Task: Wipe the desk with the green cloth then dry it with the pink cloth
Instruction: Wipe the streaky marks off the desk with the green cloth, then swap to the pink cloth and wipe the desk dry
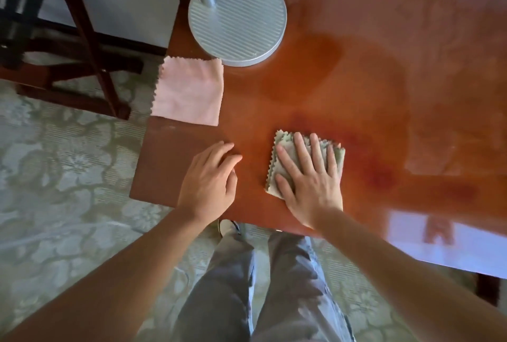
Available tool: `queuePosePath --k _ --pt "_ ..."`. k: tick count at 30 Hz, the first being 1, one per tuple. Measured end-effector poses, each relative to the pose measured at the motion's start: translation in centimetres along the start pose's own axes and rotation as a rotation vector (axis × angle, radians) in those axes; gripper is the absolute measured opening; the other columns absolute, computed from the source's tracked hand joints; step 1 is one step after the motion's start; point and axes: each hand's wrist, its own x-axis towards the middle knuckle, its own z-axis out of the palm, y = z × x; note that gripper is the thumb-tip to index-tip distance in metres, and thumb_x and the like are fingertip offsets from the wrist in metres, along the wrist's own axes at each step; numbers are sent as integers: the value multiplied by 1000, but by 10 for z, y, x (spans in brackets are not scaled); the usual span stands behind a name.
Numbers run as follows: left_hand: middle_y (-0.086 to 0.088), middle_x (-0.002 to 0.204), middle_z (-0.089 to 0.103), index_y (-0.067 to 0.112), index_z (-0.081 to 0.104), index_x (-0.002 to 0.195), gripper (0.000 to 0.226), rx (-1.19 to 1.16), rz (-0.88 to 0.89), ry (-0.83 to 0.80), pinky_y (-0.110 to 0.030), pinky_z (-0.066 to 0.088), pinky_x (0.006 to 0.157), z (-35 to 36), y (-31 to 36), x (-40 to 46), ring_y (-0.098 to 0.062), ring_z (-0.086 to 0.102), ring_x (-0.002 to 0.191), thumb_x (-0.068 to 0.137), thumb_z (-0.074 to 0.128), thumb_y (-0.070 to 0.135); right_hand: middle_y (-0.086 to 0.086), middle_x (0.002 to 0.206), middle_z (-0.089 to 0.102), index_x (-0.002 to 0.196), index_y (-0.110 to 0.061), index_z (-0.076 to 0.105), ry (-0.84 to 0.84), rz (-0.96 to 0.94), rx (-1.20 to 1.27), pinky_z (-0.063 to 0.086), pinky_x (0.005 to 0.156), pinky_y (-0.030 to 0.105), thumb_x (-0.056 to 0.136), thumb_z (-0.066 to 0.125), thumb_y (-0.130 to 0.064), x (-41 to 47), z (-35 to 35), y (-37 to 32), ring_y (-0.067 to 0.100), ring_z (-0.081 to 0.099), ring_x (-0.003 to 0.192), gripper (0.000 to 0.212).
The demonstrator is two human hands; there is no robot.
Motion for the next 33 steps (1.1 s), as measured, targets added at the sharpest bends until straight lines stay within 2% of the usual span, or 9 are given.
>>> queuePosePath --k 9,13,16,19,22,24,28,30,33 --pt "-10 117 68 6 74 109 31 10 -256 139 -46 51 97 -50 -79 -60 -32 65 109 92 49 12 8 171 14 162 -33 21 -99 -176 7 9 124 63 105 22 -53 25 12 -157 36 5 158 60" --pt "-9 119 68 8 72 113 33 -12 -386 146 -46 48 97 -68 -107 -77 -30 64 111 98 45 17 6 173 4 163 -36 15 -110 -244 43 -3 124 61 105 15 -55 64 11 -234 34 -4 158 61" --pt "-12 118 67 5 71 113 26 -6 -420 170 -49 49 97 -74 -121 -82 -33 64 110 97 52 11 4 173 5 162 -34 20 -118 -234 174 -6 126 55 105 15 -50 79 -2 -246 29 -4 159 60" --pt "-16 119 65 2 69 114 26 6 -353 185 -52 49 96 -69 -123 -75 -37 62 111 92 56 7 15 165 31 154 -16 45 69 -191 429 19 126 51 105 35 -29 79 -21 -221 33 22 155 52" --pt "-17 123 62 2 66 119 28 -13 -207 148 -53 49 96 -55 -112 -52 -36 61 115 94 56 8 24 145 54 136 -2 61 322 -121 446 43 111 55 100 50 -9 116 -38 -198 43 47 137 39" --pt "-18 132 58 3 61 128 36 -4 -181 93 -53 46 101 -46 -103 -33 -36 56 123 96 54 15 20 151 50 147 -4 51 224 -132 427 36 117 53 105 46 -12 149 -49 -194 40 40 144 44" --pt "-19 161 33 11 40 152 57 126 -279 -49 -53 24 121 -31 -89 -3 -35 29 150 103 33 39 7 172 1 164 -14 6 -52 -261 140 -5 128 38 113 23 -29 167 -39 -167 22 -7 159 57" --pt "-20 167 21 15 29 158 62 184 -285 -105 -51 13 125 -23 -87 7 -34 15 156 104 22 45 4 172 -6 164 -14 2 -48 -248 82 -12 127 34 112 20 -31 150 -33 -142 18 -14 157 58" --pt "-18 169 11 18 18 162 65 216 -237 -151 -52 8 126 -15 -87 15 -32 5 158 105 17 50 1 172 3 164 -17 15 -59 -110 208 -7 128 34 112 24 -32 119 -34 -103 16 -6 158 55"
